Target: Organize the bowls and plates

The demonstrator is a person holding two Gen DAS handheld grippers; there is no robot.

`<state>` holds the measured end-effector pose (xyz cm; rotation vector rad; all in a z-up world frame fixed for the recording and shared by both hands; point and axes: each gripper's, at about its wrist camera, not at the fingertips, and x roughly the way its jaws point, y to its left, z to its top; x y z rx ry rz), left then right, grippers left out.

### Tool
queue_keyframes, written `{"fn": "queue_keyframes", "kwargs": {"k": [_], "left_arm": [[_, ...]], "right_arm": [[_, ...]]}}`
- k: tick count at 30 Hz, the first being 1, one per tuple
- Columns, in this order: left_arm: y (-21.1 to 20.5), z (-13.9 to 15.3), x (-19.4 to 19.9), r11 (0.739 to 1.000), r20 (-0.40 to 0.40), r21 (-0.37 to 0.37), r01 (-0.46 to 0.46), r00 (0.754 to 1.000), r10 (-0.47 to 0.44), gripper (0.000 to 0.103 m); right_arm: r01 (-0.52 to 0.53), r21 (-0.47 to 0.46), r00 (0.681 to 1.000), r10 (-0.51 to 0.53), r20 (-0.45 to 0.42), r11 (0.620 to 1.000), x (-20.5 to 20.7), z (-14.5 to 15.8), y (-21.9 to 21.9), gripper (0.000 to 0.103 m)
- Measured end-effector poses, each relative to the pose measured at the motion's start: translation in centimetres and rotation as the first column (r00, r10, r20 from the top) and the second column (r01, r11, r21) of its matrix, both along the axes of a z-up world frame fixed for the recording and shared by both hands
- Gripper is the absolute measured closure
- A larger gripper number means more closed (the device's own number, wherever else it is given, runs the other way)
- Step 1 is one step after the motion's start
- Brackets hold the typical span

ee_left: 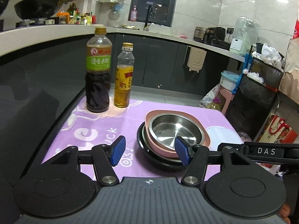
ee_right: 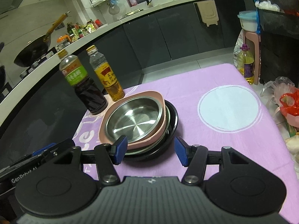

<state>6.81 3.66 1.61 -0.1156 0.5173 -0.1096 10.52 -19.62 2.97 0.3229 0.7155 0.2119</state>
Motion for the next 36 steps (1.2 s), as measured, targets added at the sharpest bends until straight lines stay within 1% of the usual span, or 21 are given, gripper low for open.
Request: {"fn": "queue_keyframes", "kwargs": {"k": [4, 7, 12, 18, 22, 27, 36], "left_arm": [[-0.2, 0.6, -1.8, 0.998, 0.025, 0.049, -0.034, 0.999, 0.033, 0.048], [-0.2, 0.8, -3.2, 0.998, 0.049, 0.058, -0.036, 0.998, 0.033, 0.048], [-0.5, 0.6, -4.8, 0.996, 0.025, 0.075, -0.038, 0.999, 0.036, 0.047], [-1.0, 0.2, -7.0, 0.990, 0.018, 0.129, -0.062, 0.998, 0.060, 0.047], [-1.1, 0.2, -8.4, 0.991, 0.019, 0.124, -0.052, 0.999, 0.050, 0.047], [-1.6, 0.2, -10.1, 0.989, 0.029, 0.140, -0.037, 0.999, 0.034, 0.047], [-1.3, 0.4, -12.0, 0.993, 0.011, 0.117, -0.029, 1.000, 0.028, 0.047]], "right_arm": [[-0.002, -0.004, 1.000, 0.002, 0.014, 1.000, -1.5, 0.4, 0.4, 0.046], [-0.009, -0.018, 1.000, 0.009, 0.029, 1.000, -2.6, 0.7, 1.0, 0.046], [-0.018, -0.031, 0.999, 0.019, 0.041, 0.999, -4.2, 0.8, 1.7, 0.046], [-0.013, -0.067, 0.997, 0.017, 0.072, 0.998, -6.5, 0.9, 2.5, 0.046], [-0.012, -0.068, 0.997, 0.018, 0.076, 0.998, -7.8, 0.8, 2.6, 0.046], [-0.005, -0.071, 0.996, 0.011, 0.092, 0.997, -9.3, 0.9, 2.7, 0.046], [-0.013, -0.085, 0.993, 0.023, 0.115, 0.996, -11.2, 1.3, 3.2, 0.046]]}}
